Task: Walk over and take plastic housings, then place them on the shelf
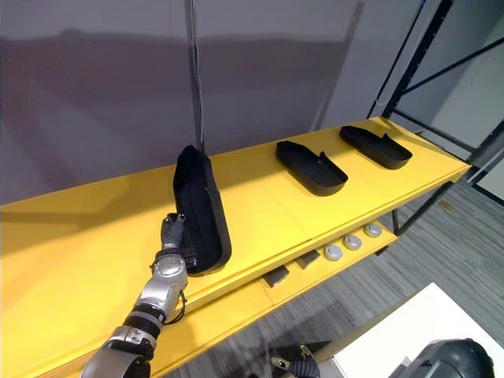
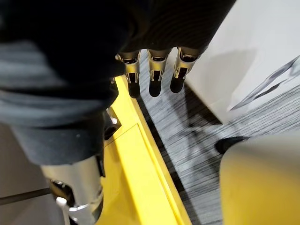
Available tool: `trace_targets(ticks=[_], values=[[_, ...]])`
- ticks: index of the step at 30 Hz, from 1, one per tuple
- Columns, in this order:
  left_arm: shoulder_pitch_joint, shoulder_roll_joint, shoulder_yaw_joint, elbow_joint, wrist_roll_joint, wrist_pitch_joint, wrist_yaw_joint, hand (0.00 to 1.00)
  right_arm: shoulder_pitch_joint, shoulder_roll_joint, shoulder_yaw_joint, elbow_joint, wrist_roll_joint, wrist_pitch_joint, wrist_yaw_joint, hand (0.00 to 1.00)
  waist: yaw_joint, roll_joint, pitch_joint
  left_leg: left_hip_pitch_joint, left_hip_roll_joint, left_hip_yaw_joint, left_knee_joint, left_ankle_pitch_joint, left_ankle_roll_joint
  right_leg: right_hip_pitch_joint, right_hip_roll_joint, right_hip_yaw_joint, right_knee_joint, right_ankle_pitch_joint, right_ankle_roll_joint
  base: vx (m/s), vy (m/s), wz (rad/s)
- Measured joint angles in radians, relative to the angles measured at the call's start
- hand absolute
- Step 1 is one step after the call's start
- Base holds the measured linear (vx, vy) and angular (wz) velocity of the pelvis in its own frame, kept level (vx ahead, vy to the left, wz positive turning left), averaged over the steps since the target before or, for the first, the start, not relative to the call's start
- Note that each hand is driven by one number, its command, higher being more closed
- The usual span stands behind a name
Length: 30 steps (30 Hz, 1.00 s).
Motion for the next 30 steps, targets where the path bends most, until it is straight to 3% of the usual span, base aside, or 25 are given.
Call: trace_targets(ticks=[1,15,23,30], values=[[-0.004,0.001,0.003,0.003,-0.014,-0.002,0.001,0.00,-0.001,0.000,-0.001,0.000,0.000,0.000,0.005,0.00,-0.009,0.001,0.000,0.002,0.001,0.001,-0.006,0.002,0.000,0.002,0.001,0.000,-0.006,0.003,0.001,0.00,0.000,0.00],[-0.081,-0.002,0.070,0.029,-0.098,-0.015,0.044,0.00,-0.041,0.000,-0.003,0.032,0.000,0.000,0.005,0.00,-0.040,0.021,0.016,0.026,0.006,0.006,-0.020,0.006,-0.004,0.021,0.008,0.003,-0.024,0.015,-0.004,0.03,0.003,-0.01],[-0.079,-0.007,0.087,0.020,-0.111,-0.014,0.056,0.00,-0.041,-0.001,-0.002,0.024,0.000,0.000,0.006,0.00,-0.042,0.029,0.022,0.026,0.012,0.007,-0.013,0.002,-0.010,0.024,0.013,0.004,-0.023,0.015,-0.005,0.00,-0.004,0.00],[-0.003,-0.025,0.084,-0.154,-0.100,-0.007,0.074,0.00,-0.039,0.003,-0.002,0.010,0.001,0.000,0.005,0.00,-0.039,0.033,0.029,0.025,0.018,0.007,-0.012,0.001,-0.011,0.025,0.017,0.002,-0.022,0.015,-0.005,0.00,0.000,0.00]])
